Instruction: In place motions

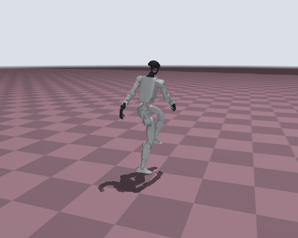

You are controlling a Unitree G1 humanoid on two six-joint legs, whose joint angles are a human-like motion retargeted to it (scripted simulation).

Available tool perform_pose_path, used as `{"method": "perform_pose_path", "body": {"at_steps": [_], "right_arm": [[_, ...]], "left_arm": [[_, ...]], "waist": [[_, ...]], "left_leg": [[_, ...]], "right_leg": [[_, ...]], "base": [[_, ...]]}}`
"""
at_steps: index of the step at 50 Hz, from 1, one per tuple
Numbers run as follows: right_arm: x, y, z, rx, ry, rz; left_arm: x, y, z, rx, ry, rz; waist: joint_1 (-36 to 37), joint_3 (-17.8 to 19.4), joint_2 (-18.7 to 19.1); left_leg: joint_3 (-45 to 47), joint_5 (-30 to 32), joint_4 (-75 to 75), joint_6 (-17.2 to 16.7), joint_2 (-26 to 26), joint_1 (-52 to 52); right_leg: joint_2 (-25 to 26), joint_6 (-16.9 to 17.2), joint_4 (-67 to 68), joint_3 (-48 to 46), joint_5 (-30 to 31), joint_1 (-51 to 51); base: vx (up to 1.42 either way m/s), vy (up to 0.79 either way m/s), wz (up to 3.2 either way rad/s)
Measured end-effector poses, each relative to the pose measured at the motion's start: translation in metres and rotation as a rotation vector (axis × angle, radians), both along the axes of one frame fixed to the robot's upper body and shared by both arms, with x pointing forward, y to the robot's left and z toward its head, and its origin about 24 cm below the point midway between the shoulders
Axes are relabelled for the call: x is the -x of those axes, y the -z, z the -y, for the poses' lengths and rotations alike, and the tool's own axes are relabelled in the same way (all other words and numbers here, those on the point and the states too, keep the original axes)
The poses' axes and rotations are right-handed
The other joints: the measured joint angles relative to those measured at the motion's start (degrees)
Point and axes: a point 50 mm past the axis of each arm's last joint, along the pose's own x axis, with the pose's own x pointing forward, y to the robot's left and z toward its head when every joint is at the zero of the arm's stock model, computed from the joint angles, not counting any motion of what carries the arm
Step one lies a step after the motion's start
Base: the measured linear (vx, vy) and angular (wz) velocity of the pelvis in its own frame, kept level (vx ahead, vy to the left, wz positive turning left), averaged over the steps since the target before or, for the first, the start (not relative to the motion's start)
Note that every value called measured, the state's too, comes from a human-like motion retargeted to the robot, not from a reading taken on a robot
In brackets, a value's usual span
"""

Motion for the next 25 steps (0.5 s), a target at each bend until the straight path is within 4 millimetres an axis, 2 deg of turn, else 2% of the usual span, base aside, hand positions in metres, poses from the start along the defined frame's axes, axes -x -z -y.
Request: {"method": "perform_pose_path", "body": {"at_steps": [3,5,7,9,10,11,12,13,14,15,16,17,18,20,22,23,25], "right_arm": [[0.040,0.057,-0.008,-0.049,0.008,-0.204],[0.087,0.106,-0.004,-0.050,0.040,-0.419],[0.156,0.155,0.007,-0.007,0.104,-0.688],[0.239,0.190,0.021,0.035,0.200,-0.972],[0.285,0.200,0.028,0.047,0.257,-1.115],[0.330,0.203,0.036,0.035,0.354,-1.256],[0.373,0.202,0.043,0.021,0.462,-1.386],[0.407,0.196,0.051,0.002,0.594,-1.494],[0.423,0.191,0.060,-0.031,0.745,-1.531],[0.432,0.187,0.070,-0.073,0.904,-1.529],[0.443,0.184,0.076,-0.099,1.050,-1.481],[0.453,0.180,0.084,-0.114,1.187,-1.427],[0.460,0.176,0.095,-0.121,1.301,-1.365],[0.470,0.171,0.104,-0.150,1.441,-1.321],[0.479,0.166,0.110,-0.098,1.499,-1.341],[0.488,0.162,0.110,-0.057,1.534,-1.355],[0.507,0.157,0.105,-0.014,1.583,-1.373]], "left_arm": [[-0.019,0.011,0.001,0.035,0.069,0.082],[-0.038,0.020,-0.001,0.087,0.143,0.163],[-0.064,0.030,-0.004,0.112,0.233,0.237],[-0.093,0.040,-0.005,0.090,0.332,0.304],[-0.109,0.044,-0.006,0.071,0.384,0.336],[-0.123,0.048,-0.007,0.060,0.443,0.360],[-0.140,0.051,-0.007,0.054,0.501,0.393],[-0.163,0.054,-0.005,0.061,0.561,0.441],[-0.199,0.056,-0.007,0.065,0.629,0.525],[-0.242,0.054,-0.009,0.066,0.704,0.623],[-0.280,0.050,-0.011,0.040,0.786,0.721],[-0.318,0.041,-0.017,0.007,0.869,0.823],[-0.358,0.028,-0.027,-0.037,0.953,0.929],[-0.431,-0.012,-0.050,-0.170,1.124,1.110],[-0.469,-0.044,-0.074,-0.389,1.192,1.192],[-0.479,-0.053,-0.075,-0.486,1.197,1.217],[-0.494,-0.063,-0.062,-0.600,1.175,1.287]], "waist": [[-4.3,-5.8,2.4],[-6.7,-9.8,3.9],[-8.7,-12.9,4.8],[-12.8,-16.1,7.3],[-15.3,-17.5,9.0],[-17.6,-18.3,10.7],[-20.8,-19.1,12.7],[-25.8,-19.5,15.3],[-29.2,-18.3,17.6],[-31.9,-16.2,19.7],[-35.4,-14.7,21.6],[-38.6,-13.1,23.2],[-40.9,-11.6,24.1],[-47.0,-8.1,26.4],[-51.3,-5.5,27.2],[-51.7,-5.0,27.7],[-50.3,-6.3,29.1]], "left_leg": [[-4.1,-0.2,-4.3,-0.3,0.2,11.8],[-5.6,1.0,-12.4,0.1,-0.6,23.5],[-7.9,1.8,-26.4,0.1,-4.3,37.2],[-14.7,2.8,-46.7,-0.6,-9.5,52.1],[-19.4,4.0,-59.1,-2.2,-11.5,60.2],[-21.1,-5.4,-67.8,-0.4,-12.2,67.1],[-20.5,-11.4,-76.0,0.6,-11.1,72.8],[-15.3,-10.5,-82.8,0.1,-6.6,76.1],[-16.4,-10.0,-85.9,-1.1,-4.0,76.5],[-20.5,-9.6,-87.2,-2.5,-2.4,75.5],[-24.8,-8.2,-87.6,-2.6,-1.5,73.9],[-26.9,-7.0,-87.9,-2.6,-0.8,72.3],[-24.5,-6.1,-88.0,-2.2,-0.8,71.1],[-19.9,-5.5,-86.8,-1.7,1.2,67.6],[-21.8,-4.1,-85.5,-1.1,1.8,64.6],[-21.1,-3.6,-85.2,-1.3,2.8,64.1],[-20.3,-3.1,-84.5,-1.5,4.5,62.5]], "right_leg": [[3.7,1.1,-4.6,-4.0,0.0,3.8],[5.8,1.7,-6.4,-6.3,-0.6,5.6],[6.7,2.8,-6.3,-7.7,-1.7,7.1],[9.3,3.0,-5.6,-10.8,-3.0,9.1],[11.1,2.9,-4.7,-12.7,-3.6,10.1],[12.8,1.9,-2.3,-14.4,-2.1,10.4],[14.0,0.8,1.4,-16.8,1.5,9.9],[14.4,-0.5,7.6,-21.1,9.3,7.9],[11.2,-2.5,20.0,-22.4,16.5,1.3],[6.2,-4.7,35.5,-22.3,23.3,-7.6],[14.8,-1.1,44.2,-10.9,24.4,-18.2],[19.4,0.7,53.1,-4.0,24.3,-27.3],[15.6,-1.2,62.2,-6.1,21.7,-33.8],[8.1,-3.3,74.8,-10.0,18.3,-43.7],[5.5,-4.8,80.8,-12.3,15.3,-50.6],[5.4,-5.1,81.9,-13.5,14.1,-52.8],[6.4,-5.6,80.8,-15.9,13.1,-55.6]], "base": [[0.18,-0.02,0.64],[0.24,0.01,0.64],[0.25,0.06,0.54],[0.21,0.14,0.93],[0.24,0.14,1.05],[0.22,0.17,1.19],[0.10,0.29,1.66],[-0.18,0.41,1.78],[-0.49,0.51,1.49],[-0.71,0.40,1.16],[-0.76,0.34,1.10],[-0.67,0.38,0.96],[-0.60,0.51,0.74],[-0.52,0.54,0.84],[-0.22,0.37,0.42],[0.03,0.19,0.06],[0.11,-0.02,-0.02]]}}
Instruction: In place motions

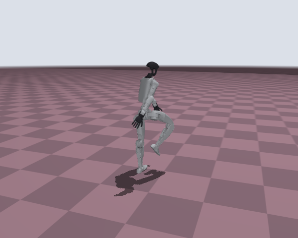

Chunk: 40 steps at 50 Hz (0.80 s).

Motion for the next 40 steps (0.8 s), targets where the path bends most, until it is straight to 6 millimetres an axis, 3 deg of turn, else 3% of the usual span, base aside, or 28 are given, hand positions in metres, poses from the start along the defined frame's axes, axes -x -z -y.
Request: {"method": "perform_pose_path", "body": {"at_steps": [3,5,8,10,12,13,15,17,18,19,20,22,25,27,29,31,33,35,37,40], "right_arm": [[0.011,0.000,-0.017,-0.043,0.003,-0.015],[0.007,0.005,-0.026,-0.109,-0.017,-0.013],[-0.016,0.014,-0.029,-0.216,-0.113,0.013],[-0.049,0.024,-0.030,-0.299,-0.245,0.047],[-0.095,0.034,-0.034,-0.379,-0.427,0.103],[-0.121,0.038,-0.039,-0.416,-0.520,0.145],[-0.171,0.042,-0.052,-0.501,-0.706,0.238],[-0.242,0.037,-0.073,-0.583,-0.871,0.412],[-0.280,0.028,-0.079,-0.595,-0.936,0.530],[-0.319,0.014,-0.084,-0.592,-1.018,0.648],[-0.358,-0.005,-0.088,-0.582,-1.110,0.763],[-0.419,-0.050,-0.087,-0.505,-1.286,0.938],[-0.476,-0.113,-0.073,-0.226,-1.479,1.125],[-0.486,-0.129,-0.071,-0.065,-1.524,1.208],[-0.487,-0.131,-0.080,0.005,-1.533,1.273],[-0.482,-0.123,-0.091,-0.014,-1.536,1.284],[-0.469,-0.104,-0.102,-0.100,-1.528,1.238],[-0.441,-0.073,-0.108,-0.236,-1.494,1.144],[-0.395,-0.033,-0.102,-0.379,-1.421,0.976],[-0.293,0.022,-0.082,-0.569,-1.264,0.615]], "left_arm": [[-0.006,0.000,0.030,0.097,0.096,0.056],[0.007,0.012,0.044,0.162,0.197,0.016],[0.064,0.058,0.053,0.240,0.159,-0.186],[0.125,0.091,0.058,0.289,0.038,-0.382],[0.205,0.117,0.056,0.340,-0.108,-0.613],[0.249,0.123,0.057,0.367,-0.172,-0.740],[0.341,0.120,0.057,0.415,-0.312,-1.026],[0.400,0.100,0.052,0.424,-0.473,-1.282],[0.426,0.090,0.049,0.394,-0.560,-1.380],[0.444,0.082,0.047,0.384,-0.658,-1.436],[0.459,0.074,0.047,0.384,-0.763,-1.471],[0.479,0.064,0.045,0.483,-0.886,-1.479],[0.484,0.061,0.051,0.604,-0.958,-1.445],[0.497,0.056,0.061,0.624,-1.035,-1.428],[0.507,0.052,0.071,0.617,-1.146,-1.414],[0.508,0.053,0.081,0.624,-1.205,-1.388],[0.495,0.061,0.089,0.652,-1.194,-1.349],[0.481,0.069,0.090,0.684,-1.126,-1.320],[0.466,0.076,0.083,0.697,-1.009,-1.298],[0.431,0.090,0.070,0.663,-0.815,-1.263]], "waist": [[5.1,-4.2,-1.5],[8.5,-6.3,-4.5],[12.6,-9.7,-7.2],[14.8,-11.6,-8.3],[17.9,-12.6,-9.3],[19.0,-12.7,-10.3],[18.4,-13.6,-13.9],[25.7,-14.2,-18.3],[31.0,-14.5,-18.9],[34.2,-13.0,-20.4],[36.2,-10.6,-22.6],[43.4,-3.2,-27.9],[51.3,4.5,-30.8],[53.1,4.9,-31.8],[52.0,3.0,-33.3],[49.5,0.4,-33.2],[46.2,-3.2,-30.8],[43.0,-7.0,-28.2],[39.9,-10.5,-25.7],[36.5,-14.9,-23.3]], "left_leg": [[-0.2,0.0,-0.5,-0.8,-1.6,0.1],[2.3,-0.3,-2.7,-1.4,-3.7,3.2],[5.2,-2.0,-3.5,-2.0,-5.4,6.8],[7.1,-3.8,-2.3,-1.6,-6.0,8.2],[9.3,-4.6,0.0,-1.1,-6.6,9.9],[10.7,-4.1,2.2,-0.8,-7.4,10.4],[13.0,1.4,13.2,-0.6,-9.3,8.2],[15.4,16.3,37.8,-2.3,-6.8,-9.3],[14.2,23.1,48.0,-1.2,-3.3,-19.9],[12.9,21.3,58.4,-0.3,-3.8,-28.9],[11.5,15.1,69.1,0.5,-6.3,-37.0],[18.1,10.0,79.9,2.5,-1.3,-45.5],[22.8,5.5,89.3,6.3,1.9,-58.7],[22.7,5.1,89.6,4.4,-1.2,-65.0],[23.6,5.1,88.6,3.4,-2.2,-66.8],[23.8,4.6,87.9,3.2,-1.4,-64.6],[21.6,3.5,87.7,3.1,0.5,-60.5],[19.2,2.7,84.8,2.7,1.5,-52.8],[17.1,2.2,75.7,2.8,-1.2,-41.6],[12.1,0.3,53.2,1.0,-11.2,-23.2]], "right_leg": [[-1.6,-1.1,-4.5,-1.0,-1.9,3.1],[-2.0,-0.7,-8.5,0.3,-2.3,9.1],[1.2,2.2,-20.8,3.0,-0.7,23.6],[6.4,3.2,-35.4,4.4,0.6,35.9],[14.0,5.4,-55.8,10.3,0.4,49.5],[16.3,8.5,-67.2,14.7,-3.9,57.0],[11.7,7.6,-83.3,1.4,-15.2,68.8],[7.6,8.2,-89.6,5.7,-14.1,67.6],[7.1,9.8,-90.0,8.5,-13.5,65.1],[6.6,9.6,-90.6,10.1,-12.7,63.8],[6.0,8.5,-91.2,11.0,-11.8,63.0],[0.6,8.2,-90.3,14.4,-11.1,62.5],[-4.0,7.6,-87.2,18.8,-11.4,59.5],[-5.2,6.3,-85.3,20.5,-10.9,56.6],[-6.6,6.2,-83.7,21.3,-10.8,54.4],[-6.3,6.5,-84.6,20.6,-10.5,54.5],[-3.4,7.0,-86.9,18.5,-10.3,55.9],[-0.5,7.7,-89.2,16.1,-10.6,58.1],[1.5,8.5,-90.1,13.0,-11.6,60.4],[3.2,10.0,-89.7,9.2,-14.4,63.0]], "base": [[0.10,-0.19,-0.25],[0.14,-0.26,-0.54],[0.27,-0.27,-0.79],[0.30,-0.21,-1.22],[0.35,-0.20,-1.32],[0.41,-0.29,-0.50],[0.38,-0.26,0.05],[-0.06,-0.13,-1.38],[-0.32,-0.24,-1.55],[-0.40,-0.34,-1.04],[-0.45,-0.36,-0.92],[-0.41,-0.24,-1.13],[-0.24,0.02,-0.85],[0.06,0.14,-0.39],[0.14,0.09,0.07],[0.04,0.02,0.26],[0.02,-0.03,0.43],[0.18,-0.02,0.57],[0.30,0.03,0.86],[0.26,0.11,0.98]]}}
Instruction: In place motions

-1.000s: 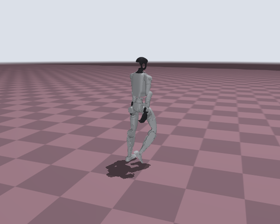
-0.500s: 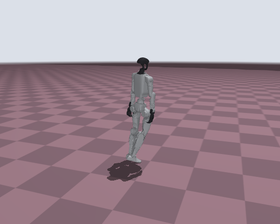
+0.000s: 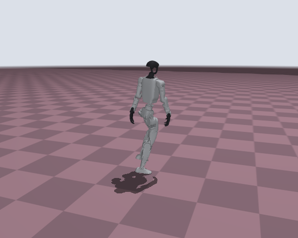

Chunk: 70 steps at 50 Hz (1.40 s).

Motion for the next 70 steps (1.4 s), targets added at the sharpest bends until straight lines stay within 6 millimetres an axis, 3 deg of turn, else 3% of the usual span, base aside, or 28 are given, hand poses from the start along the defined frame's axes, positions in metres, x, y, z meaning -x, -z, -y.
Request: {"method": "perform_pose_path", "body": {"at_steps": [2,3,5,6,8,10,12,15,17,20,23,25,30,32,33,35,38,39,40,42,45,48,52,54,58,61,64,70], "right_arm": [[0.083,0.020,0.016,0.084,0.078,-0.251],[0.125,0.024,0.021,0.129,0.128,-0.362],[0.206,0.016,0.030,0.228,0.223,-0.586],[0.226,0.010,0.036,0.277,0.285,-0.656],[0.246,0.002,0.049,0.378,0.435,-0.700],[0.260,-0.004,0.061,0.453,0.617,-0.648],[0.267,-0.008,0.067,0.461,0.818,-0.639],[0.264,-0.010,0.074,0.479,1.045,-0.661],[0.260,-0.009,0.077,0.491,1.157,-0.607],[0.252,-0.006,0.076,0.449,1.234,-0.529],[0.221,0.004,0.066,0.312,1.179,-0.490],[0.197,0.011,0.058,0.225,1.080,-0.471],[0.131,0.020,0.052,0.267,0.719,-0.293],[0.097,0.017,0.052,0.328,0.539,-0.132],[0.080,0.015,0.051,0.349,0.436,-0.052],[0.056,0.011,0.045,0.369,0.217,0.068],[0.029,0.003,0.045,0.385,0.002,0.153],[0.022,0.000,0.047,0.396,-0.035,0.177],[0.014,-0.003,0.049,0.405,-0.069,0.202],[-0.005,-0.008,0.044,0.389,-0.137,0.237],[-0.021,-0.014,0.040,0.347,-0.143,0.216],[-0.006,-0.005,0.034,0.283,-0.015,0.128],[0.072,0.017,0.037,0.247,0.304,-0.121],[0.103,0.021,0.039,0.280,0.395,-0.259],[0.141,0.020,0.043,0.397,0.428,-0.389],[0.170,0.016,0.050,0.471,0.393,-0.473],[0.188,0.012,0.053,0.484,0.374,-0.542],[0.195,0.012,0.052,0.419,0.436,-0.583]], "left_arm": [[-0.032,0.010,-0.011,-0.010,0.112,0.088],[-0.049,0.015,-0.016,-0.019,0.163,0.139],[-0.084,0.023,-0.021,-0.025,0.251,0.243],[-0.118,0.026,-0.022,-0.014,0.291,0.331],[-0.198,0.024,-0.022,-0.021,0.362,0.545],[-0.271,0.009,-0.024,-0.067,0.432,0.779],[-0.335,-0.018,-0.038,-0.117,0.537,0.985],[-0.386,-0.053,-0.064,-0.316,0.624,1.155],[-0.394,-0.058,-0.066,-0.460,0.629,1.197],[-0.387,-0.052,-0.059,-0.534,0.630,1.239],[-0.370,-0.037,-0.040,-0.420,0.671,1.231],[-0.346,-0.020,-0.026,-0.307,0.672,1.148],[-0.243,0.023,-0.004,-0.155,0.610,0.853],[-0.197,0.032,-0.012,-0.170,0.621,0.704],[-0.175,0.034,-0.017,-0.177,0.627,0.626],[-0.126,0.033,-0.029,-0.170,0.633,0.458],[-0.079,0.023,-0.026,-0.123,0.594,0.213],[-0.069,0.021,-0.019,-0.128,0.543,0.165],[-0.059,0.019,-0.011,-0.142,0.475,0.127],[-0.052,0.020,0.000,-0.165,0.276,0.153],[-0.066,0.025,0.014,-0.154,0.077,0.246],[-0.085,0.027,0.020,-0.132,0.048,0.262],[-0.086,0.030,0.012,-0.131,0.174,0.326],[-0.097,0.032,0.007,-0.119,0.237,0.389],[-0.119,0.033,0.006,-0.072,0.347,0.457],[-0.118,0.034,0.006,-0.036,0.404,0.470],[-0.117,0.034,0.005,-0.007,0.456,0.487],[-0.126,0.034,-0.007,-0.012,0.533,0.512]], "waist": [[-3.8,-2.6,2.8],[-5.7,-3.3,4.5],[-11.8,-4.3,8.2],[-15.3,-2.6,11.5],[-18.6,3.0,15.2],[-19.9,7.5,15.7],[-24.6,11.4,17.4],[-32.2,15.7,20.6],[-32.9,14.2,22.3],[-31.9,8.1,23.7],[-28.0,5.5,21.8],[-25.6,4.1,20.2],[-21.4,-0.5,16.4],[-20.8,-1.3,13.3],[-19.2,-1.6,11.8],[-16.3,-3.9,8.6],[-8.2,-8.2,7.0],[-7.7,-8.9,6.7],[-8.2,-8.8,6.5],[-9.9,-4.3,7.9],[-14.3,3.0,10.8],[-19.5,3.4,11.5],[-14.7,-0.5,9.6],[-12.1,-0.4,8.6],[-12.0,0.8,9.6],[-14.7,-1.4,10.8],[-16.4,-3.3,11.8],[-17.2,-3.4,12.4]], "left_leg": [[-9.1,1.3,-21.8,-0.8,-6.0,13.9],[-13.7,-3.6,-32.7,-0.1,-7.2,21.3],[-5.3,-8.6,-48.1,5.7,-3.5,32.7],[-10.1,-7.3,-51.4,3.2,0.3,33.5],[-15.9,-5.7,-53.0,0.0,4.9,32.7],[-18.0,-3.6,-53.4,1.7,3.4,31.6],[-16.3,-2.7,-52.0,3.2,4.1,30.1],[-19.0,-0.8,-50.5,4.3,6.2,27.7],[-17.7,-0.2,-50.4,4.0,8.3,25.7],[-16.8,-0.3,-50.7,3.7,8.8,22.8],[-15.2,-1.0,-52.5,2.5,7.7,24.6],[-13.4,-1.4,-54.5,1.7,6.6,26.9],[-12.9,-3.7,-56.8,0.9,2.5,31.1],[-13.7,-4.9,-57.0,1.1,-1.4,32.8],[-12.9,-5.7,-57.1,0.9,-2.8,33.6],[-11.8,-6.6,-57.4,0.8,-5.7,34.0],[-7.8,-6.3,-57.0,-0.5,-4.7,28.7],[-8.1,-6.1,-56.6,-1.1,-4.3,26.8],[-8.8,-5.8,-56.1,-1.6,-4.2,25.8],[-7.9,-5.3,-55.8,-1.5,-3.3,27.5],[-9.3,-4.3,-55.8,-2.0,-1.6,30.3],[-11.5,-3.4,-55.9,-3.2,-1.5,28.6],[-11.5,-2.5,-56.6,-4.5,-1.8,27.2],[-10.9,-2.3,-57.1,-4.5,-1.9,27.2],[-11.2,-2.3,-57.8,-4.8,-0.9,27.9],[-11.3,-2.4,-58.4,-4.9,-0.5,28.0],[-10.9,-2.6,-58.8,-4.9,-0.2,28.2],[-10.3,-3.3,-59.4,-5.0,0.1,30.3]], "right_leg": [[2.6,0.2,2.2,-4.1,-1.6,1.3],[4.5,-0.3,3.9,-5.9,-1.5,1.9],[7.3,-1.6,9.7,-11.5,6.8,2.2],[6.7,-2.2,19.3,-15.5,16.5,-2.2],[4.6,-4.4,43.3,-10.1,27.3,-17.6],[2.5,-6.2,64.7,-3.9,20.6,-32.9],[-4.2,-7.5,79.1,-5.4,16.1,-43.0],[-6.3,-7.6,88.0,-7.5,13.2,-52.9],[-5.4,-7.7,89.1,-8.2,11.5,-57.3],[-6.7,-8.8,87.5,-8.3,9.2,-58.2],[-6.0,-8.0,81.9,-5.3,10.3,-50.1],[-4.5,-7.0,74.9,-3.6,11.5,-41.7],[2.6,-3.4,33.5,-1.3,15.7,-14.1],[5.6,1.5,13.6,2.4,3.4,-3.8],[4.3,1.0,8.2,-1.9,-3.9,0.7],[3.8,-1.9,-2.5,-12.7,-1.5,3.5],[0.1,3.7,-2.5,-3.6,0.7,-0.9],[0.3,2.3,-1.6,-4.0,0.7,-3.7],[1.2,-0.5,-0.7,-5.2,1.4,-6.7],[1.9,-0.2,-0.4,-3.9,1.1,-4.3],[3.7,-0.2,-2.2,-7.8,1.2,0.6],[3.2,0.8,-3.4,-12.0,1.1,1.1],[2.6,0.2,-3.4,-12.7,0.7,-0.4],[2.6,-0.2,-3.1,-12.0,0.6,-1.0],[3.6,-0.1,-3.4,-12.0,0.8,-0.5],[4.2,-0.1,-3.5,-11.9,0.7,-0.7],[4.8,-0.4,-3.3,-10.9,0.6,-1.4],[5.5,-0.8,-2.9,-8.5,0.7,-1.1]], "base": [[0.28,0.09,1.33],[0.26,0.10,1.46],[0.08,0.19,1.82],[-0.40,0.26,1.92],[-0.74,0.33,0.68],[-0.68,0.35,-0.15],[-0.52,0.27,1.11],[-0.25,0.19,0.86],[0.16,0.02,-0.17],[0.24,-0.10,-0.26],[0.05,-0.16,-0.51],[0.08,-0.19,-0.61],[0.24,-0.19,-0.53],[0.25,-0.17,-0.48],[0.29,-0.19,-1.11],[0.32,-0.27,-1.34],[-0.04,-0.09,-0.97],[0.00,-0.04,0.29],[0.07,-0.03,0.35],[-0.03,-0.06,0.13],[-0.26,-0.07,0.60],[-0.19,-0.03,1.15],[0.26,-0.08,0.24],[-0.05,-0.11,-0.26],[-0.10,-0.03,-0.09],[0.18,0.02,-0.05],[0.14,0.00,-0.32],[0.05,-0.03,-0.39]]}}
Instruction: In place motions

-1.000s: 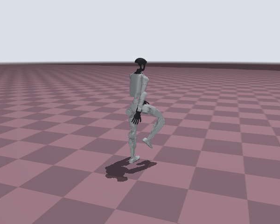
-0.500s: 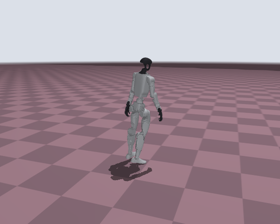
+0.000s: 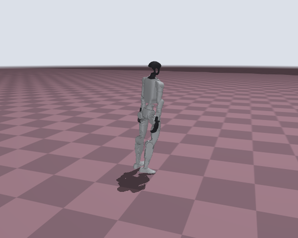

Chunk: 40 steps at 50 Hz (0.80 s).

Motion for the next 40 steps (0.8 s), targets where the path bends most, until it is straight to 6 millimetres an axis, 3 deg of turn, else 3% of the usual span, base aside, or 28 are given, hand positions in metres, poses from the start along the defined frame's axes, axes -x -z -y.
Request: {"method": "perform_pose_path", "body": {"at_steps": [7,18,24,28,33,40], "right_arm": [[-0.020,0.005,-0.007,-0.027,0.031,0.084],[-0.067,0.009,-0.012,-0.092,-0.134,0.213],[-0.081,0.007,-0.003,-0.053,-0.155,0.264],[-0.072,0.005,0.007,-0.037,-0.142,0.251],[-0.049,0.002,0.018,0.023,-0.111,0.185],[-0.019,0.002,0.011,0.020,-0.027,0.115]], "left_arm": [[0.000,-0.001,-0.004,0.013,-0.086,-0.022],[0.009,-0.003,-0.028,-0.031,-0.101,-0.039],[0.019,-0.003,-0.019,-0.021,-0.166,-0.073],[0.034,-0.004,-0.006,-0.010,-0.253,-0.126],[0.061,-0.009,0.009,0.000,-0.350,-0.231],[0.078,-0.014,0.015,-0.035,-0.469,-0.301]], "waist": [[-0.1,-0.4,0.7],[2.2,2.0,0.8],[6.6,5.0,-1.0],[9.5,6.1,-2.1],[9.8,5.3,-1.9],[7.6,2.8,-2.3]], "left_leg": [[0.3,0.1,-0.5,-0.5,0.7,0.9],[-3.4,0.8,2.0,-2.1,2.2,-3.3],[-6.9,3.9,7.6,-2.0,0.5,-11.7],[1.0,2.8,6.5,-3.3,1.4,-13.0],[20.9,1.4,6.6,-10.3,6.3,-11.3],[31.6,5.1,10.9,-11.9,9.2,-8.2]], "right_leg": [[1.0,-0.6,0.3,1.6,0.1,-0.3],[2.1,-1.0,-0.4,-3.0,-0.6,-0.1],[0.3,-0.8,-1.8,-9.5,-1.2,0.0],[-1.6,-0.3,-2.6,-16.4,-2.0,0.8],[-2.9,1.0,-3.0,-27.2,-3.5,2.3],[-3.9,2.9,-2.6,-36.3,-5.6,4.2]], "base": [[0.03,-0.03,-0.21],[-0.11,-0.02,0.34],[-0.29,-0.02,1.03],[-0.27,-0.03,1.61],[-0.24,0.01,2.12],[-0.18,0.03,2.00]]}}
